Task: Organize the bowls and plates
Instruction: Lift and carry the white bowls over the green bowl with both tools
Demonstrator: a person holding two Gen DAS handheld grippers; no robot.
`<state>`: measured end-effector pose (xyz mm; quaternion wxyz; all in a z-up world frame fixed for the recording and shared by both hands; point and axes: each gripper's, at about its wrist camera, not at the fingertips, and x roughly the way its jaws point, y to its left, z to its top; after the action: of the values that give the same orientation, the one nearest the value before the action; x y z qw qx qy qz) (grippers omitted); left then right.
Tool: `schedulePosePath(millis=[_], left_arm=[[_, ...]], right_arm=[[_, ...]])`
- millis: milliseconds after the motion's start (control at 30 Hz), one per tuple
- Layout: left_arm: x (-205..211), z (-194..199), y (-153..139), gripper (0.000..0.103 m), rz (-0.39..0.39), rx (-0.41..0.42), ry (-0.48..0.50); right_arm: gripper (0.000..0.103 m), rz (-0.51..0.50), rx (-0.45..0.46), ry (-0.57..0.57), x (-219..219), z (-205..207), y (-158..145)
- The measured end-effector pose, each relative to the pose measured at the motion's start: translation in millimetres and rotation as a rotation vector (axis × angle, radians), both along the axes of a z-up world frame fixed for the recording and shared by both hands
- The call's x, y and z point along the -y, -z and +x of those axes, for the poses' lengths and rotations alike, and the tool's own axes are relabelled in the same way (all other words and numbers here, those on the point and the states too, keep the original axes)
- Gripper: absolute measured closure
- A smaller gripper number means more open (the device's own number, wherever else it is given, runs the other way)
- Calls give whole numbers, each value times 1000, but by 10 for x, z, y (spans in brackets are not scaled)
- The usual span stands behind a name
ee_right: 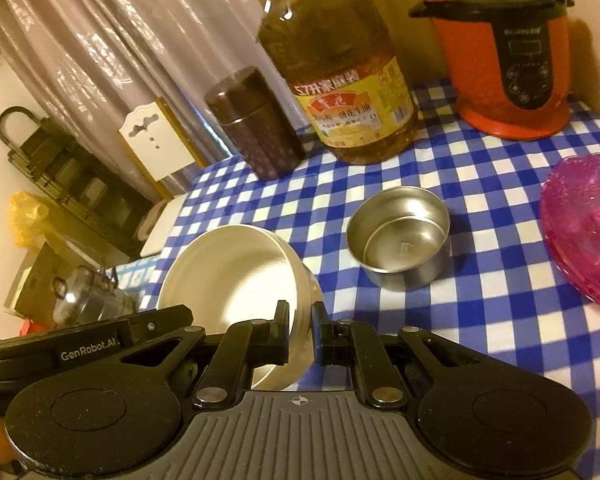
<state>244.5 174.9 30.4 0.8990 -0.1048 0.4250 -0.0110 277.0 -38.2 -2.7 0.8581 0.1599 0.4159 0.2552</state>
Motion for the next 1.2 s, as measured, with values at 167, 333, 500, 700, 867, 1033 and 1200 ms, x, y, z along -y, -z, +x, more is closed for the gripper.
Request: schedulePosePath(millis=[167,333,500,700,867,1033,1200], left_arm=[[40,-389,-147,94,7,13,-21],[41,-798,-208,94,20,14,-61],[-40,-1149,-213,94,-2,11,-110],[-116,-1521,-245,93,-2,24,-155],[-186,-1751,-207,93,-5,22,-188],[-219,-1901,-110,94,-10,7,-207],[-228,-1972,-7,93,-20,-5,-218]], right_arm=[[92,0,22,-26,24,-342,-137],[92,11,17,-60,-9,-639,-177],[92,19,7,-97,-82,-894,-179],[92,27,-2,-142,-170,-1133,-142],[92,23,-10,-178,-262,-1286,-75],[92,10,-23,-207,-324,-1392,16],[92,-2,-39,-219,-338,-1436,112]])
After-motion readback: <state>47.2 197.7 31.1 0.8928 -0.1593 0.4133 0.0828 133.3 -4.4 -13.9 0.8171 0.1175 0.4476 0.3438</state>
